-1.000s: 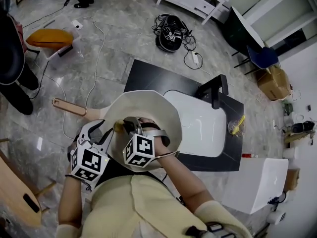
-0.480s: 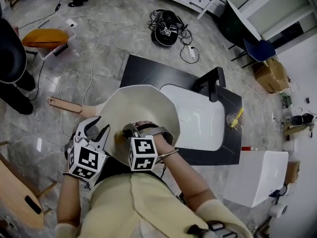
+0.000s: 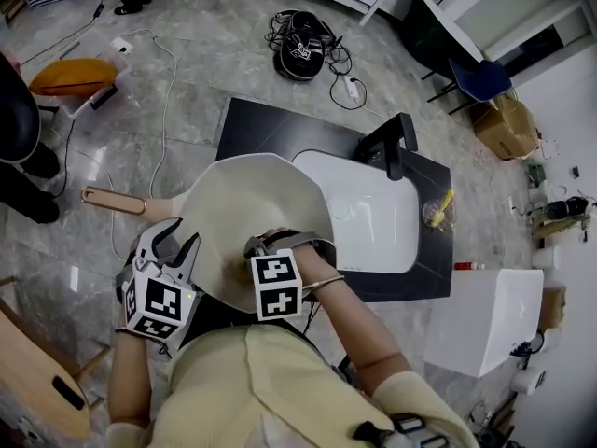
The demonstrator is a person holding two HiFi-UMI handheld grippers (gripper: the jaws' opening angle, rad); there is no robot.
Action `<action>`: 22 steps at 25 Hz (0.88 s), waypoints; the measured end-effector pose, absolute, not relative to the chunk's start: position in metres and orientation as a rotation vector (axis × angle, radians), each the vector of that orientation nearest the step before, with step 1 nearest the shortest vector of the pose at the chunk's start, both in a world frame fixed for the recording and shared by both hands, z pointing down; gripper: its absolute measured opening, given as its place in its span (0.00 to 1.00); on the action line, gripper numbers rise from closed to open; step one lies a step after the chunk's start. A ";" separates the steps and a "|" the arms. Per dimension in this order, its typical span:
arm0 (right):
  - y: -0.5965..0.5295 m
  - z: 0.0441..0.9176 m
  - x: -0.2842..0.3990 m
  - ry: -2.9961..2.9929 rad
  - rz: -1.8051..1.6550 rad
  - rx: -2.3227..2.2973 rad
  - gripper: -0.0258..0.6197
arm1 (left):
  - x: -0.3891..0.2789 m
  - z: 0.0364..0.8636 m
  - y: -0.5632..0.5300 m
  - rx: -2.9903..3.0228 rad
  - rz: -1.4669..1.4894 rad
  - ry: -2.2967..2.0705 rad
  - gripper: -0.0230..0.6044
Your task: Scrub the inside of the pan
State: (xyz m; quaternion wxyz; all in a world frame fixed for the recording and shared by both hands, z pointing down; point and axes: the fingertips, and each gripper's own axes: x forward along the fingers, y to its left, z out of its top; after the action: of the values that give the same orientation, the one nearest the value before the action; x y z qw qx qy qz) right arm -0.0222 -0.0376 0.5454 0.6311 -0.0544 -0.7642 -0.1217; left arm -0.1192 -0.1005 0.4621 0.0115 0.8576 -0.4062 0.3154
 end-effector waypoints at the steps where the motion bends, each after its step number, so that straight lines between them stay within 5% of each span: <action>1: -0.038 0.546 -0.018 -1.735 -0.276 -0.127 0.11 | -0.119 0.462 -0.101 2.674 0.981 -1.267 0.27; 22: -0.106 0.550 0.052 -1.393 -0.334 0.103 0.11 | -0.117 0.463 -0.102 2.663 0.974 -1.277 0.27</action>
State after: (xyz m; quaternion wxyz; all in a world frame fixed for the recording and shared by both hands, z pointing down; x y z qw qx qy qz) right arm 0.0524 -0.1059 0.5500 0.7531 0.0474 -0.6381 -0.1529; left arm -0.1171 -0.1016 0.4630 0.0161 0.8562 -0.4107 0.3131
